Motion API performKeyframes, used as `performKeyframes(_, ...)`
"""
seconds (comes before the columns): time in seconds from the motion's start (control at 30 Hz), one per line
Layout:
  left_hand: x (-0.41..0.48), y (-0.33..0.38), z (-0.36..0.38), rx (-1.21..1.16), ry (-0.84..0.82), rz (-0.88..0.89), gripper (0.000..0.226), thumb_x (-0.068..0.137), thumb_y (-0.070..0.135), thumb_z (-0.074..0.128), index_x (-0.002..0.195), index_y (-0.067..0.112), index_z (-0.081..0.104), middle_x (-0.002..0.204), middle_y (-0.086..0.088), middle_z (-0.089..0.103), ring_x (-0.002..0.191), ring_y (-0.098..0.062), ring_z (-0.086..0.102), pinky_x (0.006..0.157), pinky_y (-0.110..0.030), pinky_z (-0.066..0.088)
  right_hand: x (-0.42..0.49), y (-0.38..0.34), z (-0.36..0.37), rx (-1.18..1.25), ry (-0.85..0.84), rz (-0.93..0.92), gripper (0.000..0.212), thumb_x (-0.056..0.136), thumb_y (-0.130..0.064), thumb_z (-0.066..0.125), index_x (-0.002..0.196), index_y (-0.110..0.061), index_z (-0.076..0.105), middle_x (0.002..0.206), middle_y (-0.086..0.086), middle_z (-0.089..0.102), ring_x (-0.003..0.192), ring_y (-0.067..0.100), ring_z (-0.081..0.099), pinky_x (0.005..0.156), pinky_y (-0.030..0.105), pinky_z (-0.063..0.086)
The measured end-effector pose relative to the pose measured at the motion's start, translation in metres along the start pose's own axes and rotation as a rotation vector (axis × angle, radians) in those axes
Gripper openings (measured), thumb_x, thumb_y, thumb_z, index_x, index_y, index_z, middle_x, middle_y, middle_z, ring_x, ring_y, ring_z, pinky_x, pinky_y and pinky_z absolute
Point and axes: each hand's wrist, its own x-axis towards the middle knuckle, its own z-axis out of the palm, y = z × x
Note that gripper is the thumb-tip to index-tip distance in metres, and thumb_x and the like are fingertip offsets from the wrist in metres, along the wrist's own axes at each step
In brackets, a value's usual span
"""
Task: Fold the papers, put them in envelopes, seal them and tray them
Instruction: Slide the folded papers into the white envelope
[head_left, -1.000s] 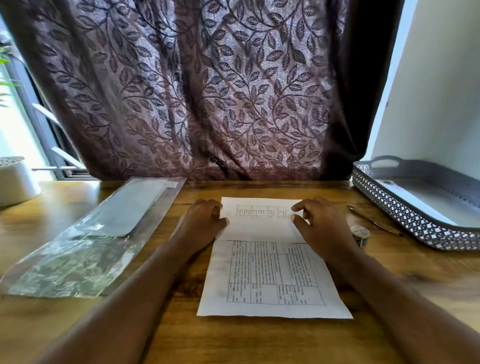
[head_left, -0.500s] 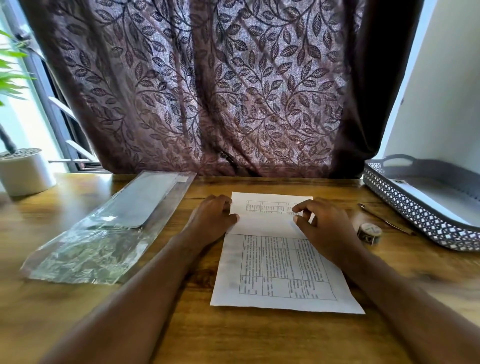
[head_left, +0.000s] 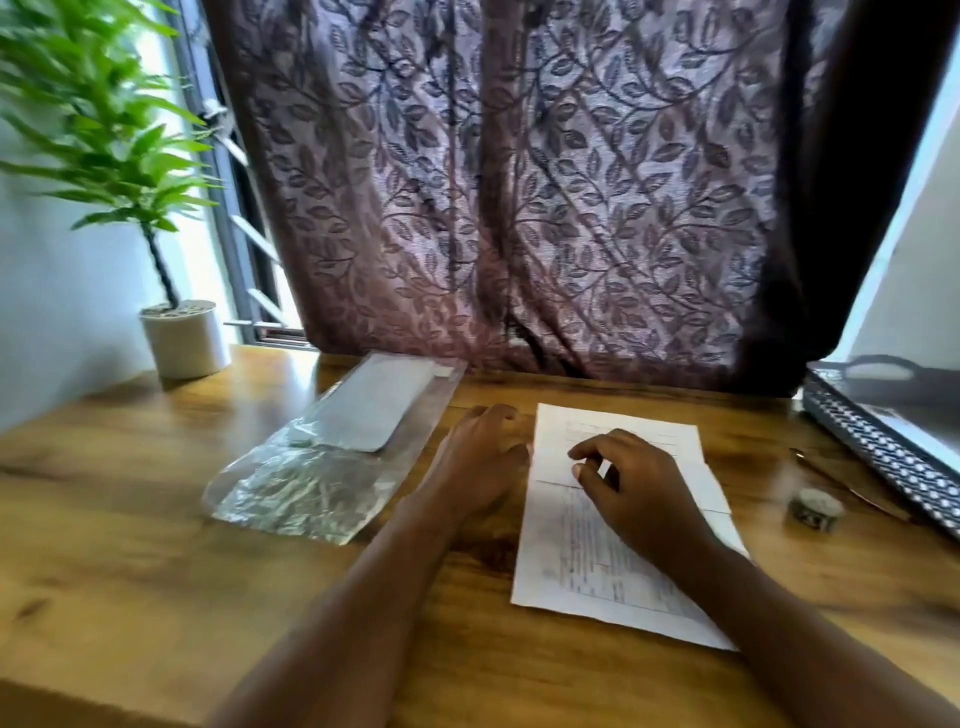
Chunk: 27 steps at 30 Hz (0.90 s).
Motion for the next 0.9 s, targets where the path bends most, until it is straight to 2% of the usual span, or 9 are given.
performKeyframes(0.1,-0.021,-0.009,-0.032,-0.097,0.101,-0.042,0.045,0.088,0.03,0.07,0.131,0.022,0.06,0.133,-0.003,0.06,0.112,-0.023,0.061,0.095,-0.032,0.047,0.003,-0.037,0.02,0.071,-0.036,-0.064,0.012,0.093,-0.019,0.068,0.104,-0.02,0.073,0.094,-0.01,0.064,0.072,-0.001,0.054,0.07,0.012,0.04)
performKeyframes(0.27,-0.089,-0.055,-0.091,-0.262,0.485,-0.178,0.023,0.09,0.02,0.07,0.112,0.024,0.071,0.113,0.004,0.068,0.08,-0.007,0.065,0.082,-0.034,0.054,0.003,-0.127,0.055,0.258,-0.21,-0.152,0.016,0.094,-0.023,0.067,0.11,-0.024,0.073,0.104,-0.01,0.071,0.09,0.001,0.061,0.079,0.006,0.045)
performKeyframes(0.33,-0.121,-0.072,-0.101,-0.223,0.586,-0.288,0.016,0.09,0.019,0.07,0.105,0.025,0.072,0.105,0.005,0.069,0.08,-0.005,0.064,0.078,-0.031,0.052,0.001,-0.166,0.071,0.323,-0.252,-0.193,0.016,0.094,-0.026,0.065,0.108,-0.027,0.072,0.106,-0.01,0.071,0.092,0.003,0.063,0.083,0.017,0.052)
performKeyframes(0.4,-0.145,-0.087,-0.1,-0.12,0.648,-0.368,0.016,0.087,0.015,0.071,0.1,0.025,0.071,0.101,0.002,0.068,0.088,-0.018,0.066,0.079,-0.036,0.051,-0.001,-0.198,0.089,0.359,-0.308,-0.219,0.019,0.091,-0.024,0.061,0.107,-0.024,0.072,0.106,-0.006,0.072,0.094,0.008,0.065,0.087,0.027,0.054)
performKeyframes(0.47,-0.158,-0.1,-0.095,0.029,0.598,-0.438,0.022,0.086,0.015,0.067,0.104,0.028,0.068,0.108,0.002,0.067,0.101,-0.027,0.062,0.084,-0.042,0.05,-0.001,-0.221,0.106,0.284,-0.383,-0.228,0.021,0.09,-0.022,0.055,0.103,-0.021,0.07,0.104,0.001,0.072,0.098,0.018,0.066,0.087,0.033,0.053)
performKeyframes(0.57,-0.165,-0.106,-0.091,0.265,0.406,-0.521,0.023,0.089,0.03,0.057,0.111,0.037,0.063,0.12,0.012,0.059,0.108,-0.02,0.054,0.086,-0.038,0.046,0.003,-0.24,0.12,0.098,-0.454,-0.16,0.019,0.09,-0.02,0.052,0.101,-0.017,0.068,0.106,0.009,0.07,0.104,0.028,0.064,0.085,0.035,0.049)
performKeyframes(0.67,-0.165,-0.102,-0.094,0.319,0.357,-0.519,0.025,0.09,0.034,0.051,0.112,0.043,0.056,0.123,0.016,0.051,0.111,-0.015,0.05,0.086,-0.036,0.043,0.01,-0.251,0.122,0.005,-0.465,-0.083,0.027,0.091,-0.017,0.048,0.11,-0.017,0.067,0.114,0.01,0.068,0.109,0.029,0.064,0.09,0.037,0.051)
performKeyframes(0.8,-0.163,-0.101,-0.095,0.336,0.323,-0.542,0.026,0.093,0.036,0.049,0.118,0.04,0.057,0.128,0.013,0.05,0.116,-0.016,0.049,0.088,-0.038,0.041,0.022,-0.256,0.12,-0.056,-0.384,-0.076,0.021,0.093,-0.022,0.05,0.103,-0.016,0.067,0.109,0.009,0.069,0.107,0.028,0.062,0.089,0.036,0.046)
performKeyframes(0.9,-0.163,-0.101,-0.094,0.337,0.328,-0.531,0.03,0.091,0.035,0.052,0.119,0.041,0.06,0.125,0.011,0.053,0.114,-0.018,0.051,0.087,-0.04,0.041,0.03,-0.256,0.126,-0.087,-0.472,-0.036,0.026,0.092,-0.019,0.05,0.111,-0.013,0.067,0.116,0.013,0.069,0.114,0.03,0.061,0.094,0.034,0.046)
